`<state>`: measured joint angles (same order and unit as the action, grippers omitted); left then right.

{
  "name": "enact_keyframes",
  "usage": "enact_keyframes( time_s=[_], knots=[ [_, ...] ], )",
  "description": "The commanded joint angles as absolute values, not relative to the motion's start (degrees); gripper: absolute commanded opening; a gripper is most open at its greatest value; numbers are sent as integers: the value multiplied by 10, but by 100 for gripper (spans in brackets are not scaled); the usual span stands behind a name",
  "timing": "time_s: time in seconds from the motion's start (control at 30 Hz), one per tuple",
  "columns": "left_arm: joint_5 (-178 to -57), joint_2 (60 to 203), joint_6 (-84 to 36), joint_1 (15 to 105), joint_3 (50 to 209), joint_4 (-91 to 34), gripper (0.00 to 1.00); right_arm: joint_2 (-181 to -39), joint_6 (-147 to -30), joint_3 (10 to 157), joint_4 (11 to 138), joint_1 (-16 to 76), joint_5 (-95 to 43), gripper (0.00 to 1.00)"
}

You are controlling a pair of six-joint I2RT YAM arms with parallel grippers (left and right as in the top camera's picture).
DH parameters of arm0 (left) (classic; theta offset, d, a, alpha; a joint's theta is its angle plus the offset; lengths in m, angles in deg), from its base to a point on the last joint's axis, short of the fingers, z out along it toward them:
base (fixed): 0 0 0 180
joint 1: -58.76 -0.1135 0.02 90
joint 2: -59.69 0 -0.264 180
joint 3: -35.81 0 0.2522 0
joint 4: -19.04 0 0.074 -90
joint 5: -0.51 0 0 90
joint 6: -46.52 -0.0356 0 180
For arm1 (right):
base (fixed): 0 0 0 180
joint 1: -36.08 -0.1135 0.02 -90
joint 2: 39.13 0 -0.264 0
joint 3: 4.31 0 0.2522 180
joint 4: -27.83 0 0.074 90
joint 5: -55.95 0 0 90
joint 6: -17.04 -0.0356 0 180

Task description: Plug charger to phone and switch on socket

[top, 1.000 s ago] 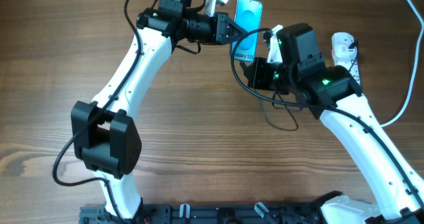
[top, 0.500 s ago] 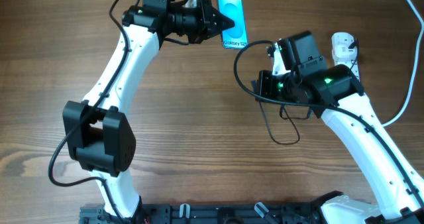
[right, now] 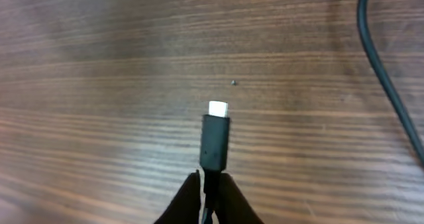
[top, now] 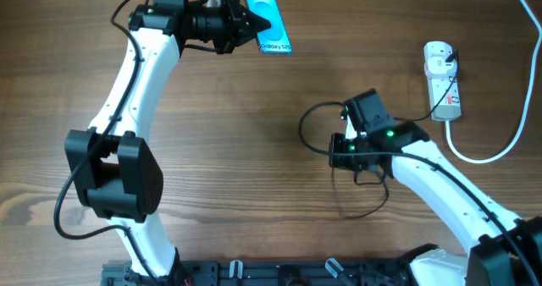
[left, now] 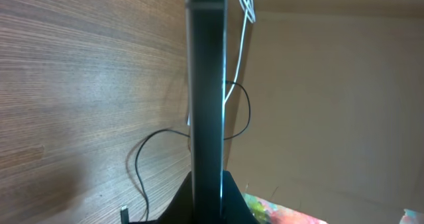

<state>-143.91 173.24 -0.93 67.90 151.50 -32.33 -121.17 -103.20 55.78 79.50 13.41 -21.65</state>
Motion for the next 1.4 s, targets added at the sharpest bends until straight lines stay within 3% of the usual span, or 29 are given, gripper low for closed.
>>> enact_keyframes(
  time_s=[0.0,0.17,0.27,0.43,0.73,0.87,1.37],
  knots=[
    [-1449,1719,-11,680,1516,-323,4,-1223,-1047,525,781,136,-225,14],
    [-1440,1719,-12,680,1516,-324,4,-1248,-1047,522,777,136,-223,24],
    [-1436,1719,-13,680,1516,-332,4,-1248,-1064,526,767,136,-215,37],
    [-1436,1719,-28,680,1516,-338,4,-1248,-1077,544,738,136,-149,41],
    [-1421,1719,-27,680,1516,-338,4,-1324,-1048,708,920,108,-215,38],
    [-1421,1719,-27,680,1516,-338,4,-1397,-1088,709,917,39,-244,29],
    [-1421,1719,-27,680,1516,-347,4,-1438,-1130,708,889,-12,-302,28]
  ],
)
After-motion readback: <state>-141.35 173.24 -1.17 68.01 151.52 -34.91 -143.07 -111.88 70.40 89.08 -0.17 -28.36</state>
